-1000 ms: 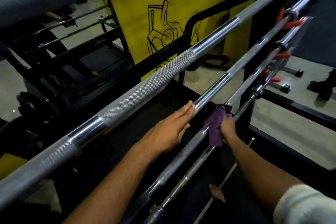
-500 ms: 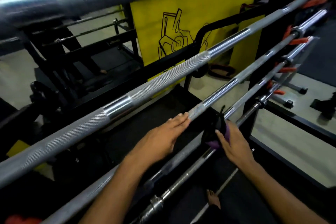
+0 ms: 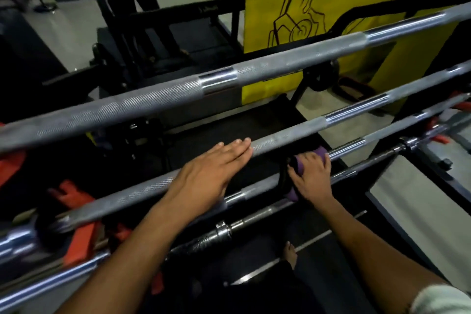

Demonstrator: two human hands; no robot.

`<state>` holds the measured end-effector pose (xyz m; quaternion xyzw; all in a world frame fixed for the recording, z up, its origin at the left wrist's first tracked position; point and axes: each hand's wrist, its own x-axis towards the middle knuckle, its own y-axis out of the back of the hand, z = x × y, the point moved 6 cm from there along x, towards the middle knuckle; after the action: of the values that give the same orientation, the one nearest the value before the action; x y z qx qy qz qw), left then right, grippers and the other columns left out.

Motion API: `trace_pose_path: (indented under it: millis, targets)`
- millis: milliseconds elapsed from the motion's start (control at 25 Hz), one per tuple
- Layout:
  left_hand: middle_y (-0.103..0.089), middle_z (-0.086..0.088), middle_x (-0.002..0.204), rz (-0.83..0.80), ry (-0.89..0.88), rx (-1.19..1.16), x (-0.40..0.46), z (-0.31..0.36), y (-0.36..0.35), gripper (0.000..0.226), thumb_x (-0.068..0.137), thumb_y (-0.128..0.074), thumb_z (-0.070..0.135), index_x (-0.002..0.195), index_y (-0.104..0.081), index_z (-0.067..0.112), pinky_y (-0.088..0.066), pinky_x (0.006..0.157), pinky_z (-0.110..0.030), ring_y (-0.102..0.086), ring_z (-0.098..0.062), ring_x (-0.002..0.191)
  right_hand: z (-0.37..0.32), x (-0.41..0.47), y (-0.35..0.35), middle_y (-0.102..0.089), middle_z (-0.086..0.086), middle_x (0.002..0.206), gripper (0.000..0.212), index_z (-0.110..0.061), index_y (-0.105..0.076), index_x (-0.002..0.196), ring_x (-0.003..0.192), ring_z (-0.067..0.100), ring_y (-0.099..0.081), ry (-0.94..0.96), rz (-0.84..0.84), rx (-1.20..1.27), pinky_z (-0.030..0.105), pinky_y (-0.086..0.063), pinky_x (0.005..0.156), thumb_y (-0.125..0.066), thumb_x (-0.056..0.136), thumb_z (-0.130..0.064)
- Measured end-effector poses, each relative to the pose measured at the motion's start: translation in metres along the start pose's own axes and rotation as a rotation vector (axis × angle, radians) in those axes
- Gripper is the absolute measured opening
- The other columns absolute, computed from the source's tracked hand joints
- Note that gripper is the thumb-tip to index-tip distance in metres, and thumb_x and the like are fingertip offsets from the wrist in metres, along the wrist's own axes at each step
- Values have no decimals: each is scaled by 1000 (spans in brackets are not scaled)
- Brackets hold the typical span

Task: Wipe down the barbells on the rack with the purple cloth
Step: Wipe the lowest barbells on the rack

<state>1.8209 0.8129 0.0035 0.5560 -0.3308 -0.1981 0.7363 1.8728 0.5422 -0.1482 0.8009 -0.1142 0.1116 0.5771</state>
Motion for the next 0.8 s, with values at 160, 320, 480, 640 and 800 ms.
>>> trace_pose_path:
  millis: [160,320,480,640,800]
  targets:
    - [-40,-4,156,-32,-31,-21,4,-1,0,63,87,-38,-2,148,-45,12,-34,117,-33,-42,-18,141,-54,-21,-8,-67,4,96,41,-16,-66,100,100,29,-63,60,74,44,60,-32,110,-50,80,-48]
    - [-31,9,160,-95,-30,-156,9,-13,2,67,91,-51,-6,151,-41,22,-24,117,-16,-31,-3,145,-131,-53,-27,-65,-4,93,36,-23,-63,97,96,23,-58,220,-20,34,57,-37,107,-55,79,-53]
    - [-27,17,160,-87,4,-177,6,-15,4,70,92,-51,-1,153,-36,29,-25,116,-14,-25,5,145,-124,-49,-31,-65,-5,98,42,-23,-65,106,98,23,-61,341,-36,48,52,-37,106,-57,80,-55]
    - [-31,14,159,-54,12,-192,6,-11,4,64,95,-50,1,152,-39,27,-22,117,-12,-28,2,144,-37,-15,-10,-68,2,100,47,-18,-68,106,103,27,-63,156,-10,10,54,-30,112,-52,81,-55]
    - [-30,18,158,-62,36,-206,4,-15,4,67,93,-50,1,152,-39,29,-29,115,-16,-28,4,143,1,1,-1,-68,6,109,53,-15,-67,109,113,27,-59,-16,-21,0,62,-20,116,-46,81,-55]
